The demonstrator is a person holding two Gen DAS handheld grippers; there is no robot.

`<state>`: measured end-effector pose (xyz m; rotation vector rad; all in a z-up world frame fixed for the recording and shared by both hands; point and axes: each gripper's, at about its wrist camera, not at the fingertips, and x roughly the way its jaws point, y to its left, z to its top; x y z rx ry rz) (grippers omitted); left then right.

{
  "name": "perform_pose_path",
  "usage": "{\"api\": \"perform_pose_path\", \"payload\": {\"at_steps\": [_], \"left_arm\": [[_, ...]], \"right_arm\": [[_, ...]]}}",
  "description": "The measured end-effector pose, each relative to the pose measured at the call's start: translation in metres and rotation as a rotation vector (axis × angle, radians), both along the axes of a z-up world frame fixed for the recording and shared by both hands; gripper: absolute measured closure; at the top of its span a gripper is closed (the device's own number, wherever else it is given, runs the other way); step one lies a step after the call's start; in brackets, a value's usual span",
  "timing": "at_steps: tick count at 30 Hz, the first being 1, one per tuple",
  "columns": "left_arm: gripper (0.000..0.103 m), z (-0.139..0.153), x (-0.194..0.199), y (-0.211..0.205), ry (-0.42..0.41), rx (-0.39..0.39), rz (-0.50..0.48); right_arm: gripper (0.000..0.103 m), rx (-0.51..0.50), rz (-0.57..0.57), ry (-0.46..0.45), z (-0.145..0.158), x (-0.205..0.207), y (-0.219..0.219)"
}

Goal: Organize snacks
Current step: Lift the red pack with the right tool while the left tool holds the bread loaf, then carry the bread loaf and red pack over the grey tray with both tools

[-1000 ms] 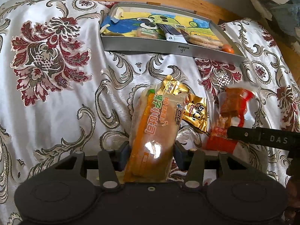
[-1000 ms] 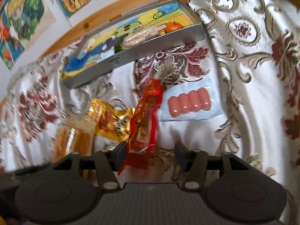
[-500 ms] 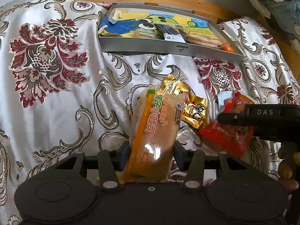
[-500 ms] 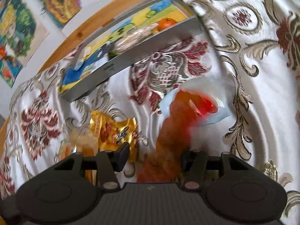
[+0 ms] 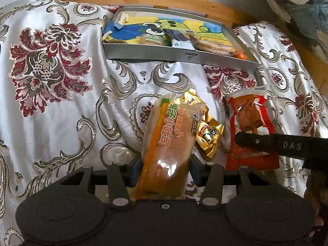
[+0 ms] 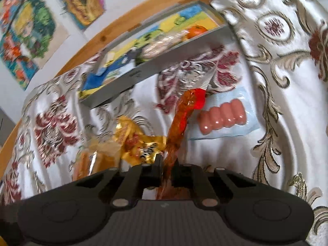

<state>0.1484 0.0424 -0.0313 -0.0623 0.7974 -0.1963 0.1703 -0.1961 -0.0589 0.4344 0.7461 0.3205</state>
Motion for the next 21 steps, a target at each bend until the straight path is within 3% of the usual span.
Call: {"api": "perform_pose_path", "payload": {"at_steps": [21], "left_arm": [[0.053,0.017,-0.023,-0.004,-0.040,-0.044,0.028]], "right_arm": [[0.094,-0.012,-0.005,-0.065,0.020,-0.035,-0.020]]}}
